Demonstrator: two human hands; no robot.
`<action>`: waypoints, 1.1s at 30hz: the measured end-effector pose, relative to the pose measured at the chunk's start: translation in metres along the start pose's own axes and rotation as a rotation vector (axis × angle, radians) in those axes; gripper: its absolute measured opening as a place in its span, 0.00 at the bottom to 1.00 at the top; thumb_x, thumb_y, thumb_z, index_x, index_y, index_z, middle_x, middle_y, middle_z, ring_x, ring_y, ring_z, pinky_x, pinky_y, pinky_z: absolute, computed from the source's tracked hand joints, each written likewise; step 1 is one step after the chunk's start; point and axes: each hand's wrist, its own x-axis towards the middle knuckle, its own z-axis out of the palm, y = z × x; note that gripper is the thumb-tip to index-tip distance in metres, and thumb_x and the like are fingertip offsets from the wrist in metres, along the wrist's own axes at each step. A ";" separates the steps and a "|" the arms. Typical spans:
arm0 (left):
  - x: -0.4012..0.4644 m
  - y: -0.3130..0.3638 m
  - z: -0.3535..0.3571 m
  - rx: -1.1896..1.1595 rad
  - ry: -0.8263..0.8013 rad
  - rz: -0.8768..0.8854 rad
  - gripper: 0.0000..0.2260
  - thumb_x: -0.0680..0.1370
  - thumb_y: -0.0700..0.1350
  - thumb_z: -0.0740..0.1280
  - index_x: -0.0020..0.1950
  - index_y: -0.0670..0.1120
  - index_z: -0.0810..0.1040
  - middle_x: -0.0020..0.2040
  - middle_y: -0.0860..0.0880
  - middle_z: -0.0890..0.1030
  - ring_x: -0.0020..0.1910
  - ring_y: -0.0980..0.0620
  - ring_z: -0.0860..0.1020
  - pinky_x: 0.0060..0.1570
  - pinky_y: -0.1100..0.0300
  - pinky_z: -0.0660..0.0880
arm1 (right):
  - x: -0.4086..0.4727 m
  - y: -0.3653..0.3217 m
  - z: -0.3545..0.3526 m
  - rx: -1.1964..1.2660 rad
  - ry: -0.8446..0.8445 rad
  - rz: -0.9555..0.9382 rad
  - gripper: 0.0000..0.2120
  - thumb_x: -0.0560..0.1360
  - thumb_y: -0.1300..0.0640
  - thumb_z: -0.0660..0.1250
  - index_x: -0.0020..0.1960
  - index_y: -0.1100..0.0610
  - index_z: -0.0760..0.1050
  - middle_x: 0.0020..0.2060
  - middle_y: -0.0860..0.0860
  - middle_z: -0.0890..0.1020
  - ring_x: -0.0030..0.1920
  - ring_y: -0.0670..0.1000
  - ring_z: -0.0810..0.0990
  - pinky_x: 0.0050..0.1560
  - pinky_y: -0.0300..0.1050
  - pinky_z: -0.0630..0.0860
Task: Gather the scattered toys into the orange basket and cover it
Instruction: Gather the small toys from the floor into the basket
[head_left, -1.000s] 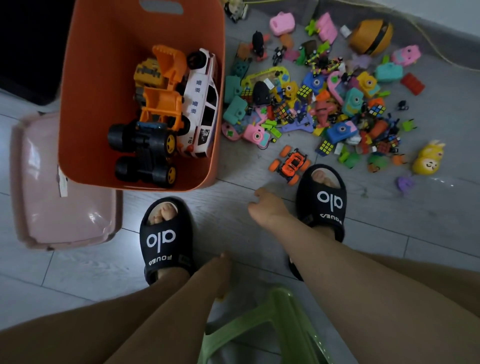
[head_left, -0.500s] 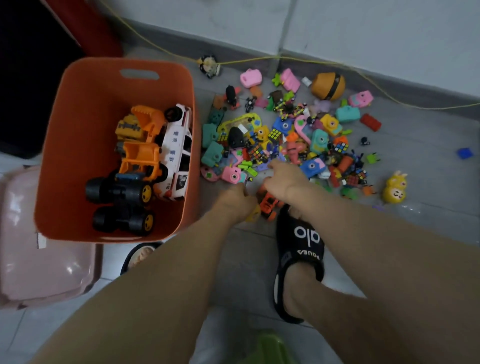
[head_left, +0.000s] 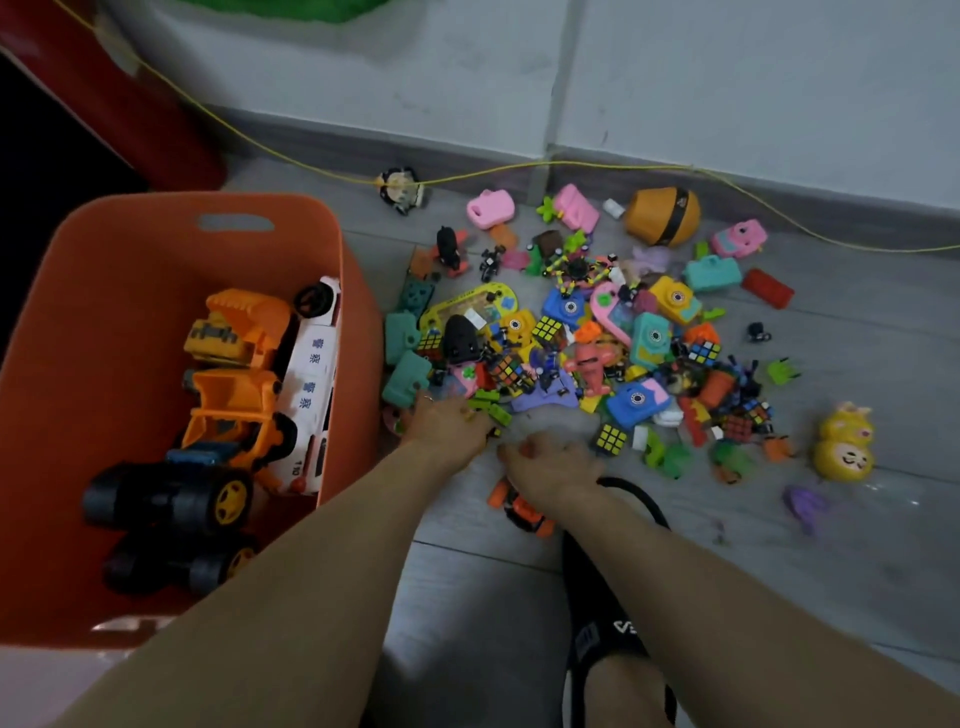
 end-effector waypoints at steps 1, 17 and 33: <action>0.003 -0.004 0.003 -0.026 0.007 0.002 0.25 0.75 0.60 0.58 0.66 0.48 0.75 0.76 0.41 0.64 0.73 0.38 0.59 0.70 0.55 0.56 | 0.007 0.005 0.009 0.017 0.041 0.026 0.26 0.80 0.38 0.52 0.68 0.55 0.69 0.65 0.60 0.69 0.68 0.63 0.66 0.67 0.54 0.65; 0.021 -0.011 0.006 -0.320 0.121 -0.063 0.36 0.71 0.62 0.72 0.71 0.51 0.59 0.71 0.41 0.57 0.71 0.41 0.60 0.66 0.54 0.61 | 0.055 -0.016 -0.036 0.497 0.713 -0.180 0.10 0.78 0.56 0.64 0.55 0.61 0.74 0.56 0.57 0.74 0.50 0.55 0.73 0.44 0.42 0.63; 0.018 -0.009 0.027 -0.100 -0.028 0.052 0.56 0.56 0.68 0.75 0.76 0.59 0.49 0.76 0.48 0.42 0.76 0.37 0.54 0.69 0.43 0.64 | 0.070 -0.009 -0.040 0.142 0.691 -0.190 0.26 0.80 0.42 0.53 0.77 0.45 0.57 0.72 0.54 0.63 0.70 0.61 0.63 0.61 0.60 0.70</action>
